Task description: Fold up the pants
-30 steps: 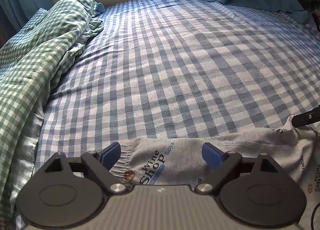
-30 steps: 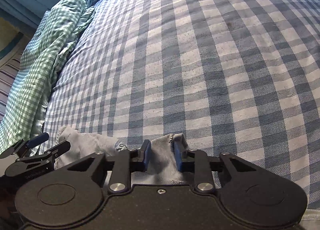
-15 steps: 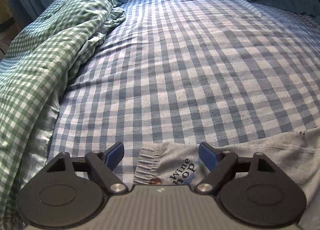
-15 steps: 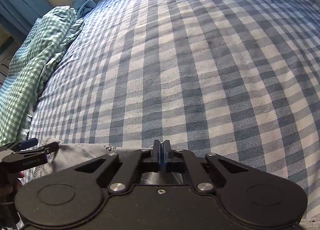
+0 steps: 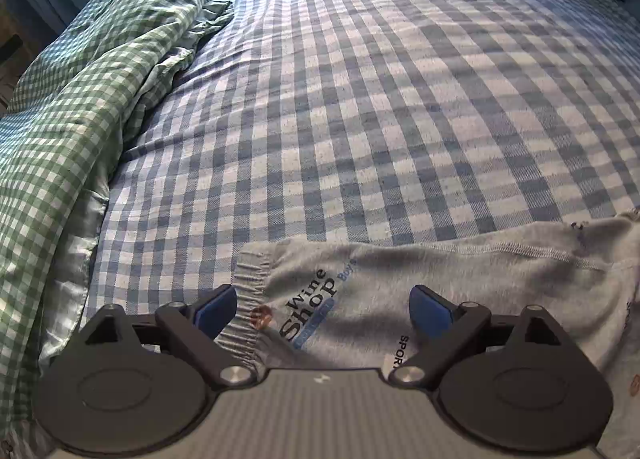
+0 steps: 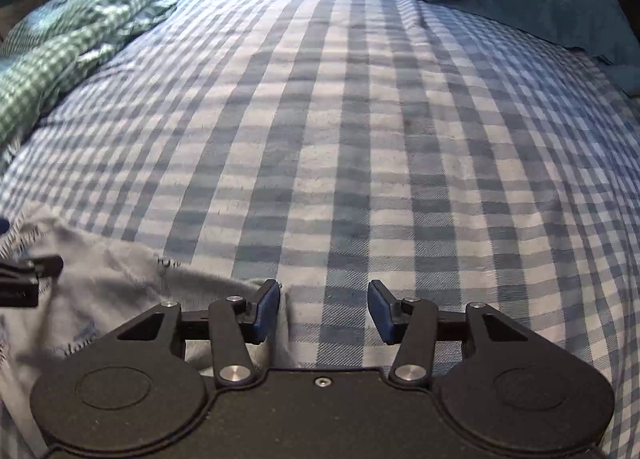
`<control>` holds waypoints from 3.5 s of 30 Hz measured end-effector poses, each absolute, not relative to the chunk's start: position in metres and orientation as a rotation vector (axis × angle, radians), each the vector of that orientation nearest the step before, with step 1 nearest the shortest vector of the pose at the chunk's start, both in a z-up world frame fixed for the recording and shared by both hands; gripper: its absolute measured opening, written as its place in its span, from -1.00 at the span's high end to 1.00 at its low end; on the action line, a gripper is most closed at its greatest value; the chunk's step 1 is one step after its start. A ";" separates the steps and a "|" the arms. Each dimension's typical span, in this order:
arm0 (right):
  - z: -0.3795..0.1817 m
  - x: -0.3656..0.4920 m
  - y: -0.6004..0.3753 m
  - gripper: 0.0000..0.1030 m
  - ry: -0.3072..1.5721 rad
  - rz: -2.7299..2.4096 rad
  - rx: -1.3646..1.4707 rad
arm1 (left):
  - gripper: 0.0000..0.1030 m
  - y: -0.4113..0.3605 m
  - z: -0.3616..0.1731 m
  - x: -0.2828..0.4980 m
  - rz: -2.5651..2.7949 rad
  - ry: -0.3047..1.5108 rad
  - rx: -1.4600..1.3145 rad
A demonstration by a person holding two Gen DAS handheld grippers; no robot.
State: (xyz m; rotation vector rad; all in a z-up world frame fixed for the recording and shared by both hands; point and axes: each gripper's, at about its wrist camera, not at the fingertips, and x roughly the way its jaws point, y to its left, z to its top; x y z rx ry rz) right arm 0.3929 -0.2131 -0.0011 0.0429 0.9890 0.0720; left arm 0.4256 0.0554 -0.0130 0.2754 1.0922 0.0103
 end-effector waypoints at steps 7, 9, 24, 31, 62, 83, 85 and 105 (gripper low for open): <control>0.031 0.321 -0.245 -0.87 0.938 0.069 0.104 | -0.97 0.026 0.023 0.414 -0.014 1.078 0.242; 0.026 0.300 -0.254 -0.90 0.964 0.047 0.122 | -0.99 0.008 0.030 0.406 -0.038 1.075 0.239; -0.025 0.148 -0.438 -0.96 1.071 -0.300 0.303 | -1.00 -0.163 -0.036 0.353 -0.040 1.105 0.556; -0.013 0.073 -0.564 -0.98 0.965 -0.452 0.424 | -0.99 -0.218 -0.001 0.340 0.032 1.037 0.546; -0.014 0.013 -0.618 0.68 0.854 -0.299 0.573 | -0.92 -0.533 -0.015 0.227 -0.721 1.332 0.486; 0.017 0.060 -0.512 0.75 0.940 -0.190 -0.033 | -0.39 -0.543 -0.012 0.221 -0.862 1.540 0.322; 0.017 0.062 -0.504 0.75 0.948 -0.177 -0.055 | -0.39 -0.542 -0.011 0.219 -0.866 1.528 0.330; 0.013 0.062 -0.486 0.82 0.860 -0.229 -0.100 | 0.40 -0.459 -0.017 0.250 -0.878 1.586 -0.092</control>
